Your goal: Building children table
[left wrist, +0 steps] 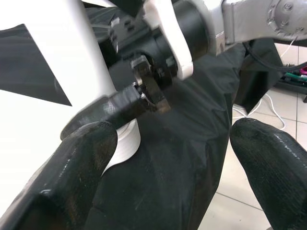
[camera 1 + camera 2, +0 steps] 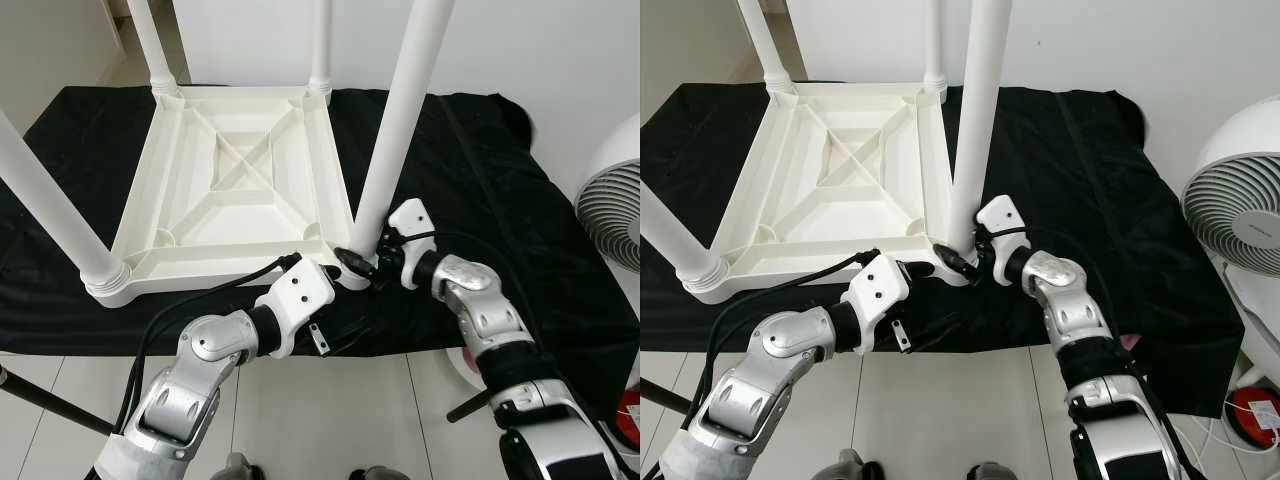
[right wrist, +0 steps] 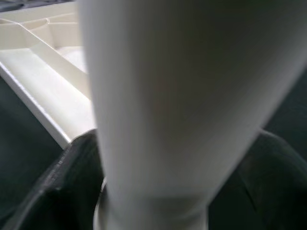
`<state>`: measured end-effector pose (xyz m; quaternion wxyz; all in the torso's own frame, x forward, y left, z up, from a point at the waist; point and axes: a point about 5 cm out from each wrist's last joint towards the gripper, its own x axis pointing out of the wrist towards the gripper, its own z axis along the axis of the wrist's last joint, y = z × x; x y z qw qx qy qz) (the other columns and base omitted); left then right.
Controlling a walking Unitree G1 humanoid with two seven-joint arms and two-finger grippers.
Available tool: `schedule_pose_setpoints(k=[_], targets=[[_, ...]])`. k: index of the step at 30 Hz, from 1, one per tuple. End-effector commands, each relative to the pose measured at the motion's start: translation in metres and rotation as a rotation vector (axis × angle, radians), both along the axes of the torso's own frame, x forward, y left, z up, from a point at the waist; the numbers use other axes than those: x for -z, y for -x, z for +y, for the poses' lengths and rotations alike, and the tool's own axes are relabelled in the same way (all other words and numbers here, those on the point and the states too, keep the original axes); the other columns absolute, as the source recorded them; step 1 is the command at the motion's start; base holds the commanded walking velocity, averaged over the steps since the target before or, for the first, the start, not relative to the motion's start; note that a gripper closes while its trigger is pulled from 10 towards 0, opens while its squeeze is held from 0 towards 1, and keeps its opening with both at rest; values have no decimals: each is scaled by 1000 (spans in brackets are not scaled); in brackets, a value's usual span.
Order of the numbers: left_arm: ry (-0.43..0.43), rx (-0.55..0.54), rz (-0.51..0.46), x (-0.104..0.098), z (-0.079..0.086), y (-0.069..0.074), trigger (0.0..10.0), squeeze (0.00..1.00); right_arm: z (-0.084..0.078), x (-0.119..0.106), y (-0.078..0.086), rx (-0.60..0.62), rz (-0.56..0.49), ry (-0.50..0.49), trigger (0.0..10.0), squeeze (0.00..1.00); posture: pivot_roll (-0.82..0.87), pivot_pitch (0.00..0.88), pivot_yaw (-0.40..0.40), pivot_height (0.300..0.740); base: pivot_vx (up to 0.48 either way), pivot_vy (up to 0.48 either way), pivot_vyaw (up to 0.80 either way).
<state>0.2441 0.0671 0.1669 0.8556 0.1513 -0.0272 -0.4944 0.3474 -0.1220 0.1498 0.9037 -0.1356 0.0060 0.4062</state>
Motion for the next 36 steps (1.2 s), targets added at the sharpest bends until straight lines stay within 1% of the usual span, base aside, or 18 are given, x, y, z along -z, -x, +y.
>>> schedule_pose_setpoints(k=[1,3,4,10,16,17,18,20,21,22,23,25,26,28,30,31,35,36], targets=[[8,-42,-12,-2,1,0,10000,0,2,6,0,-18,16,22,4000,0,-56,55,21,740,0,0,0],[8,-43,-12,-2,1,0,10000,0,3,8,-2,-21,21,25,4000,0,-56,55,21,740,0,0,0],[8,-44,-12,-2,1,0,10000,0,4,9,-3,-32,24,24,0,0,-56,55,21,740,0,0,0],[10,-51,-10,-2,2,1,10000,0,12,11,-4,-58,30,8,0,0,-47,56,21,740,0,0,0],[12,-51,-10,-2,2,1,10000,0,9,11,-5,-38,27,2,0,0,-47,56,21,740,0,0,0],[14,-50,-10,-2,1,1,10000,0,6,11,-5,-4,24,-1,10000,0,-53,56,20,740,0,0,0],[14,-50,-10,-2,1,1,10000,0,6,11,-5,-4,24,-1,10000,0,-53,56,20,740,0,0,0],[16,-46,-9,-2,0,2,10000,0,1,9,-5,97,8,-22,10000,0,-64,66,19,740,0,0,0],[16,-46,-9,-2,0,2,10000,0,1,9,-5,97,8,-22,10000,0,-64,66,19,740,0,0,0],[16,-44,-8,-2,0,2,10000,0,-1,8,-5,156,-9,-41,10000,0,-64,66,19,740,0,0,0],[16,-44,-8,-2,0,2,10000,0,-1,8,-5,156,-9,-41,10000,0,-64,66,19,740,0,0,0],[16,-42,-5,-1,-1,2,10000,0,-1,8,-3,275,-7,-93,10000,0,-74,72,21,740,0,0,0],[16,-42,-5,-1,-1,2,10000,0,-1,8,-3,275,-7,-93,10000,0,-74,72,21,740,0,0,0],[17,-39,-3,-1,-2,3,10000,0,1,8,-1,322,-14,-115,10000,0,-75,72,22,740,0,0,0],[18,-34,1,-1,-3,3,10000,0,7,9,6,387,-20,-166,10000,0,-79,76,24,740,0,0,0],[18,-34,1,-1,-3,3,10000,0,7,9,6,387,-20,-166,10000,0,-79,76,24,740,0,0,0],[20,-27,8,0,-4,4,10000,0,26,13,19,491,-7,-233,10000,0,-82,79,26,740,0,0,0],[20,-27,8,0,-4,4,10000,0,26,13,19,491,-7,-233,10000,0,-82,79,26,740,0,0,0]])
